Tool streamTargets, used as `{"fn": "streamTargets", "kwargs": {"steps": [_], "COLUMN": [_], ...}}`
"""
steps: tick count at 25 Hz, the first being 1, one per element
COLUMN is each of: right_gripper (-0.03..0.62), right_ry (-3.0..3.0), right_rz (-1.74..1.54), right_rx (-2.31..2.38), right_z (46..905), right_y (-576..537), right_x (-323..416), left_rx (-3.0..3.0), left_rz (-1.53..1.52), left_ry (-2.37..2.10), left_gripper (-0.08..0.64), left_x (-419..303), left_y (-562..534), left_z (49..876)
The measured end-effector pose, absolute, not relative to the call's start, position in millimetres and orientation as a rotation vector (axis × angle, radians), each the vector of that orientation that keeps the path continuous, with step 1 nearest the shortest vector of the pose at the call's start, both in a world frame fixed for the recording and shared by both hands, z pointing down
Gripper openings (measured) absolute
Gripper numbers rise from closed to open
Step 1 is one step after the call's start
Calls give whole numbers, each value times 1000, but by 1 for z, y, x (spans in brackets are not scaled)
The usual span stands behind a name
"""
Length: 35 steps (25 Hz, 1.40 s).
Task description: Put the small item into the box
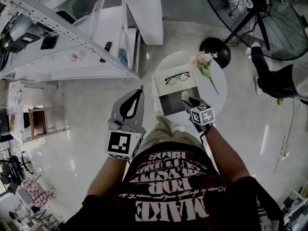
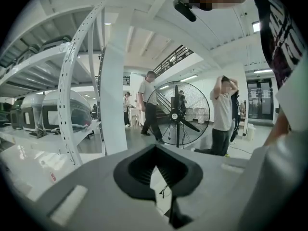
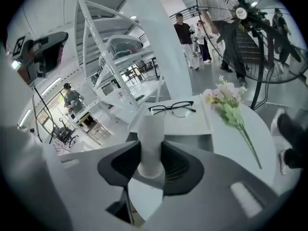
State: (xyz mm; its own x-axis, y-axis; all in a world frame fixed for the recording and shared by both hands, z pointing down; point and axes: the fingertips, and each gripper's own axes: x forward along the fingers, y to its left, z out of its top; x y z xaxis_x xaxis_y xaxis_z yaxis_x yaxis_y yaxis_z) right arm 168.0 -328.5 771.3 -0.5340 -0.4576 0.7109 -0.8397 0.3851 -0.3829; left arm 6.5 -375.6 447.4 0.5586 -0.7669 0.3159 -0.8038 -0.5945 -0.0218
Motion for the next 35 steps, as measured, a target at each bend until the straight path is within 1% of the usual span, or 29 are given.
{"fn": "streamTargets", "kwargs": {"steps": [6, 11, 16, 25, 27, 29, 33, 35], "right_gripper": [160, 176, 259, 263, 229, 154, 29, 29], "right_ry": [-2060, -2003, -1995, -2061, -2097, -2133, -2193, -2225], "right_rz": [1050, 1070, 1082, 1079, 1045, 994, 906, 865], "right_rx": [1114, 1088, 1083, 1079, 1080, 1091, 1127, 1150], "right_z": [802, 816, 819, 800, 790, 776, 746, 729], "right_y": [-326, -323, -320, -312, -311, -311, -310, -310], "right_x": [179, 180, 184, 185, 185, 186, 191, 193], "left_rx": [2653, 2653, 2667, 2696, 2699, 2700, 2713, 2723], "left_rz": [463, 460, 459, 434, 414, 396, 377, 364], "left_ry": [-1354, -1355, -1354, -1350, -1354, -1358, -1351, -1348], "left_gripper": [0, 0, 0, 0, 0, 1, 1, 2], "left_x": [3, 5, 11, 22, 24, 26, 34, 37], "left_y": [-373, -369, -364, -352, -350, -348, -342, -340], "left_z": [456, 455, 452, 441, 437, 434, 430, 426]}}
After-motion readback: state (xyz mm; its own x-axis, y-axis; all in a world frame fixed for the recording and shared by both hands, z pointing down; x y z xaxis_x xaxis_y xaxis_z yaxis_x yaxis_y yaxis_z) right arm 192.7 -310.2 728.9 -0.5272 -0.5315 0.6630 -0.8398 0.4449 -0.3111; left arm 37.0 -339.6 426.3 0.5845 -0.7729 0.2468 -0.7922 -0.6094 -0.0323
